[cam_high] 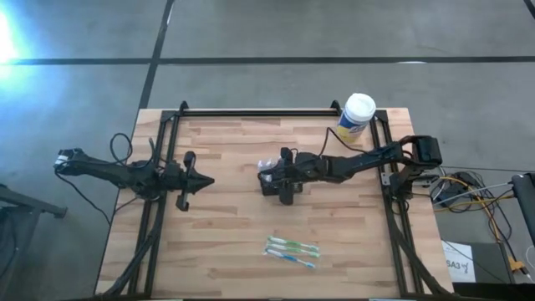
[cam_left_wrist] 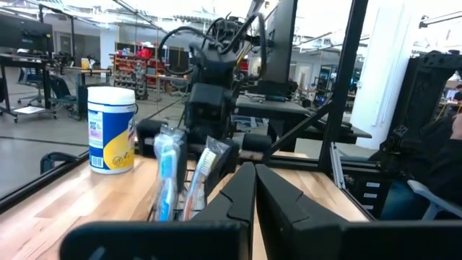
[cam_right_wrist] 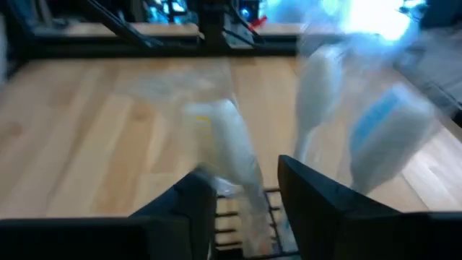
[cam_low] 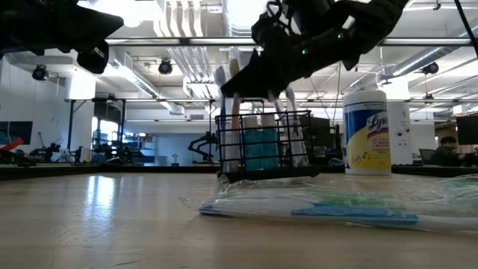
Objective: Pick & Place toothbrushing station
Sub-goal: Put the orange toothbrush into the wire organizer, then put the top green toothbrush into the wire organizer
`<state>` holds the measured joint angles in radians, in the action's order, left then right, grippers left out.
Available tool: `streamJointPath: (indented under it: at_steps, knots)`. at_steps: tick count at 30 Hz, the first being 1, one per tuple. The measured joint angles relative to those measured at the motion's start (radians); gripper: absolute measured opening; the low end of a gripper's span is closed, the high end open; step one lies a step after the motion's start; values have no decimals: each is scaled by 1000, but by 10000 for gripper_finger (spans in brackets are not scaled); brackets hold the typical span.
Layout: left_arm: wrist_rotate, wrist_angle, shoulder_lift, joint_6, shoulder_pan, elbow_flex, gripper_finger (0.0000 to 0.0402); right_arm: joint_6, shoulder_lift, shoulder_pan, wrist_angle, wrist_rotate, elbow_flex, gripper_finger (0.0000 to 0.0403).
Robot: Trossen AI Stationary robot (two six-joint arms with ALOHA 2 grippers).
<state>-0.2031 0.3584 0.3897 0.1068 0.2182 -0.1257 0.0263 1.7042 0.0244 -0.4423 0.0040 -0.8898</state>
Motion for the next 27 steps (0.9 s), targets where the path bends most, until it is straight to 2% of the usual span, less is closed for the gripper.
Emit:
streamJointPath:
  at_steps: [7, 14, 18, 22, 27]
  knots:
    - [0, 0, 0, 4, 0, 0, 17, 4, -119, -3, 66, -20, -3, 174]
    - [0, 0, 0, 4, 0, 0, 17, -22, -280, -8, 224, -14, 8, 171]
    - [0, -4, 0, 7, 0, 0, 16, -99, -448, -44, 222, -15, 75, 148]
    - [0, -10, 0, 7, 0, 0, 16, -126, -657, -63, 211, -85, 163, 108]
    - [0, -11, 0, 7, 0, 0, 16, -99, -888, -89, 122, -119, 351, 48]
